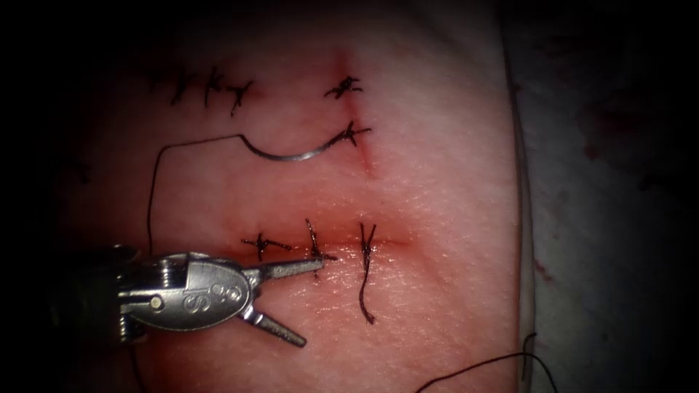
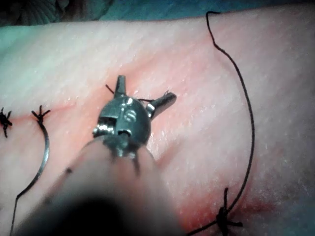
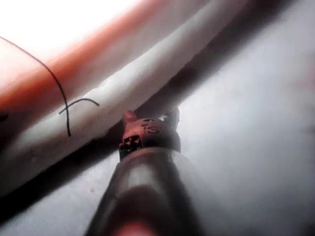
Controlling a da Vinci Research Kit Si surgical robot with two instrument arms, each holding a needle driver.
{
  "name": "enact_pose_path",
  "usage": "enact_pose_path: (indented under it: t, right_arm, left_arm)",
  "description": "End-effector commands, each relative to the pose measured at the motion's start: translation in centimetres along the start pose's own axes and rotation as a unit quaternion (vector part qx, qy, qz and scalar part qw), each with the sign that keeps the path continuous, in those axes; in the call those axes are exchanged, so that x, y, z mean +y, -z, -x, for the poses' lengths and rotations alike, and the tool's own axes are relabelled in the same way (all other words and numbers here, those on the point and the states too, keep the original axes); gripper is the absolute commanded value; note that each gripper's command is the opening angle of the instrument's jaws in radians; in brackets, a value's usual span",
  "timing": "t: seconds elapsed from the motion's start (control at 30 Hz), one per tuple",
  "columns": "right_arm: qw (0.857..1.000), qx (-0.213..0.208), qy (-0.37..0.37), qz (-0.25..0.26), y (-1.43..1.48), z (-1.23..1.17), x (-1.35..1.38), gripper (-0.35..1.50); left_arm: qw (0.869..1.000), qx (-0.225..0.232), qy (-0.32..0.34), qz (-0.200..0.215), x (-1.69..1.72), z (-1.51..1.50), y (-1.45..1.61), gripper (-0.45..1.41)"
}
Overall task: Wound Closure
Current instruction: Use the right gripper to remove the suture from the left tool, then use the left tool to grab the suture tail.
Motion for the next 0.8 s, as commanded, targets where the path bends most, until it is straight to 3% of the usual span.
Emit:
enact_pose_path:
  t: [0.03, 0.17, 0.33, 0.53, 0.57, 0.8]
  right_arm:
    - [0.999, 0.025, -0.009, -0.021, -0.18, -0.10, 0.08, 1.48]
    - [0.993, 0.075, -0.049, -0.083, -0.33, -0.41, 0.20, 1.48]
    - [0.989, 0.125, -0.041, -0.069, -0.49, -0.77, 0.12, 1.48]
    - [0.984, 0.155, -0.044, -0.079, -0.68, -0.96, -0.37, 1.47]
    - [0.982, 0.161, -0.040, -0.092, -0.76, -1.00, -0.58, 1.47]
    - [0.974, 0.182, -0.029, -0.131, -1.12, -1.19, -1.23, 1.45]
  left_arm:
    - [1.000, -0.001, -0.007, -0.002, -0.03, 0.03, -0.10, 0.42]
    - [1.000, -0.011, -0.020, -0.011, -0.01, 0.07, -0.26, 0.42]
    - [0.997, -0.048, -0.045, -0.036, -0.02, 0.11, -0.40, 0.42]
    - [0.992, -0.079, -0.086, -0.052, 0.00, 0.22, -0.58, 0.30]
    - [0.990, -0.087, -0.097, -0.056, 0.03, 0.27, -0.66, 0.29]
    - [0.986, -0.122, -0.115, -0.025, 0.07, 0.44, -0.93, 0.25]
